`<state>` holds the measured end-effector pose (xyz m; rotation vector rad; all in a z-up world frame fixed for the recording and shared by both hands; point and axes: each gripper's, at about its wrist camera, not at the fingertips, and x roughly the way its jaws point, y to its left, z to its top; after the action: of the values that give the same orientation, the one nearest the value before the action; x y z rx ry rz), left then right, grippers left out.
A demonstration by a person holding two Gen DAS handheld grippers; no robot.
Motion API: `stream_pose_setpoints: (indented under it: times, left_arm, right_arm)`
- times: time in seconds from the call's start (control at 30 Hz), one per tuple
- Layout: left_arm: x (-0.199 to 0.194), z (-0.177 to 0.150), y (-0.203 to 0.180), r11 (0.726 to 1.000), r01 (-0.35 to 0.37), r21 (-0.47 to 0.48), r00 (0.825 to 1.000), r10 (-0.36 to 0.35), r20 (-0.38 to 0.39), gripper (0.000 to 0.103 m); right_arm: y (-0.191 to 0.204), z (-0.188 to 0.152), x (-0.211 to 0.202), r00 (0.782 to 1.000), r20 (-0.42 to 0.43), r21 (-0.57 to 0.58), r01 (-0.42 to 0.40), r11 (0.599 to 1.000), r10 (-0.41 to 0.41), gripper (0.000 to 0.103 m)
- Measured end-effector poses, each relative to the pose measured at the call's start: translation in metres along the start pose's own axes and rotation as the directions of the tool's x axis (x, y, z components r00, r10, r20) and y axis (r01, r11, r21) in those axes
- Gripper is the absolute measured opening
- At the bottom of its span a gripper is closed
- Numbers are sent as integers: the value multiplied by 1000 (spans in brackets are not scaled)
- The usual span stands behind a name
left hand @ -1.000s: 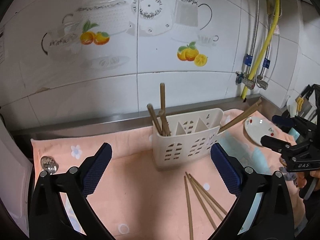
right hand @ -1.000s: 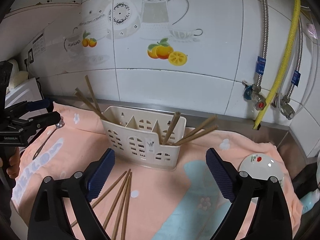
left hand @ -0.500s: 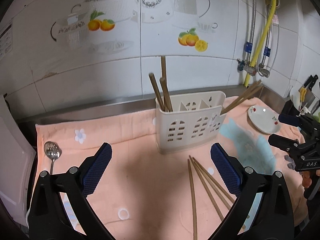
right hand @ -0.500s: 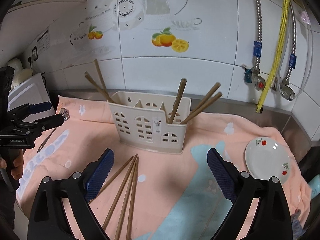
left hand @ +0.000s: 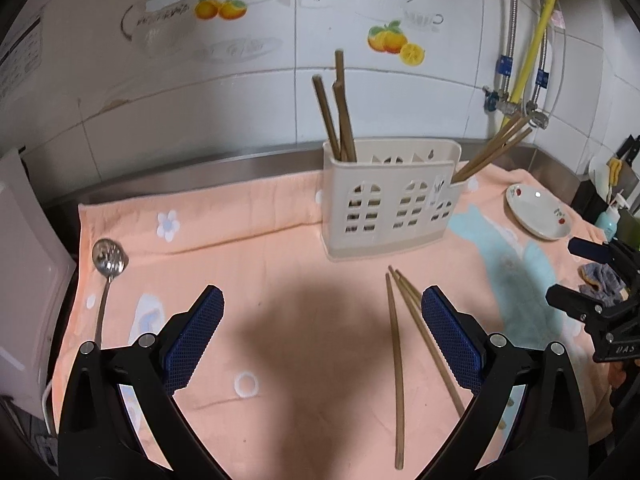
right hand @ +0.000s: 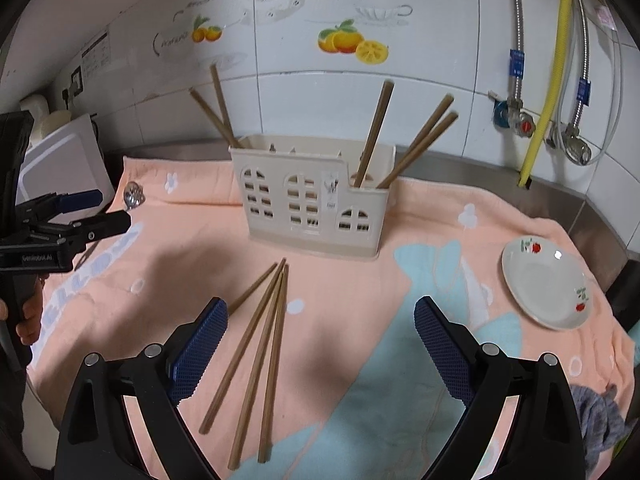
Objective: Organize utensils
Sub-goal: 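Move both open tools back down to the remaining chopsticks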
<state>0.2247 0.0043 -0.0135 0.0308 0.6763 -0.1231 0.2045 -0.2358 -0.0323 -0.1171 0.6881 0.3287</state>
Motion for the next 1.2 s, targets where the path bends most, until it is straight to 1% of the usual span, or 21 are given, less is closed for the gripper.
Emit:
stream_pose_setpoints:
  times: [0.33,0.4,0.43,0.53,0.67,0.73,0.9,0.97,1.1,1.13,1.2]
  left_arm:
    - [7,-34,5,1000,-12,-21,999,11,-52,98]
    - [8,-39,6,1000,-14,-24,998,13,-60,98]
    - [9,-42,7,1000,-16,-26,998,14,-64,98]
    - [11,-49,7,999,-18,-26,997,16,-78,98]
    - [13,-56,6,999,-31,-17,995,30,-90,98]
    - [13,-59,6,999,-30,-19,995,28,-96,98]
    - [15,-67,5,999,-26,-20,994,24,-109,98]
    - [16,-70,3,1000,-22,-16,993,20,-112,98]
    - [19,-77,-2,1000,0,-7,992,0,-123,98]
    - [20,-79,-4,1000,4,1,992,-4,-127,98]
    - [22,-82,-8,1000,9,15,992,-7,-130,98]
  right_arm:
    - [19,-39,9,999,-51,-22,-7,1000,6,91]
    - [21,-44,11,998,-57,-16,-14,1000,13,88]
    - [21,-47,12,998,-62,-11,-22,1000,21,84]
    - [24,-53,16,997,-77,-6,-33,999,32,82]
    - [26,-61,19,995,-94,9,-45,999,45,75]
    - [27,-64,22,993,-102,16,-49,999,50,74]
    - [28,-71,29,991,-123,25,-56,998,59,60]
    - [30,-73,33,989,-134,23,-61,998,64,51]
    - [33,-77,42,985,-155,29,-75,997,78,42]
    - [34,-78,45,983,-161,30,-79,996,83,38]
    - [35,-79,48,982,-169,31,-85,996,89,34]
